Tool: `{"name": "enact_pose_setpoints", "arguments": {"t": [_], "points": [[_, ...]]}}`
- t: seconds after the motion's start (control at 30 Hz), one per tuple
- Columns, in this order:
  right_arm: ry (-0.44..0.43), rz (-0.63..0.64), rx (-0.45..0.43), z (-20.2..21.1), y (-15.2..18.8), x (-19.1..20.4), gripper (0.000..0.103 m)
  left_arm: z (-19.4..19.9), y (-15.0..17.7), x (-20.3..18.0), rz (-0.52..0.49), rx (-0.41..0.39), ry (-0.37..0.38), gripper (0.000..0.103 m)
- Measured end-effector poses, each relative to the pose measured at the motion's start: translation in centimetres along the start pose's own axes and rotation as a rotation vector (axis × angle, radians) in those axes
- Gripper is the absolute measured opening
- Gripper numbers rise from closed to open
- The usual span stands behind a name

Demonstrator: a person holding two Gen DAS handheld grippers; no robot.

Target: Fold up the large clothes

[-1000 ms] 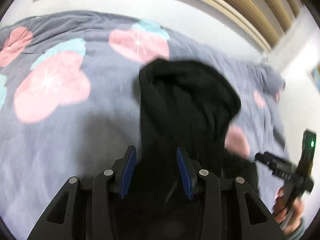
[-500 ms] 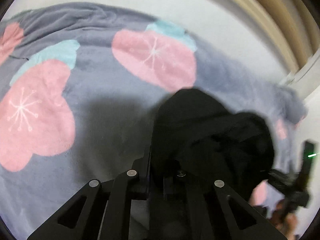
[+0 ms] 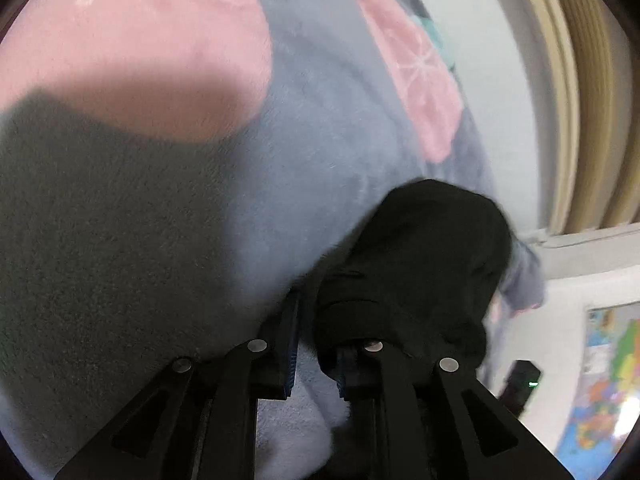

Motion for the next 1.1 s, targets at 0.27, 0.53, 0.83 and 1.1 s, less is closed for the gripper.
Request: {"name": "enact_pose_setpoints", "arguments": {"t": [0.27, 0.53, 0.83, 1.1], "points": [[0.039, 0.037, -0.058, 6.3, -1.8, -0.2, 0.047, 9.1, 1.3, -6.8, -0.519, -0.149, -0.245, 0.048], [-0.016, 0.09, -0.209, 12.9, -5.5, 3.9, 0.054, 12.8, 1.0, -14.7, -0.587, -0.277, -0.095, 0.048], [-0.048, 0.131, -0.106, 4.6, -7.1, 9.3, 0.061, -0.6, 2.8, -12.9, -0.546, 0.01, -0.16, 0.048], [0.001, 0.189, -0.009, -2.0, -1.7, 7.6, 0.061, -2.7, 5.1, -10.0, -0.573, 0.011, -0.164, 0.048]]}}
Point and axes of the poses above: each gripper's, at about its wrist camera, not at the fingertips, and z roughly against the way its jaws point, x to its left, y to its underside, the point moved 4 cm from there along -z, roughly the way its jaws point, and after that the axes turned 13 degrees about -x, right-handed, at the moved point
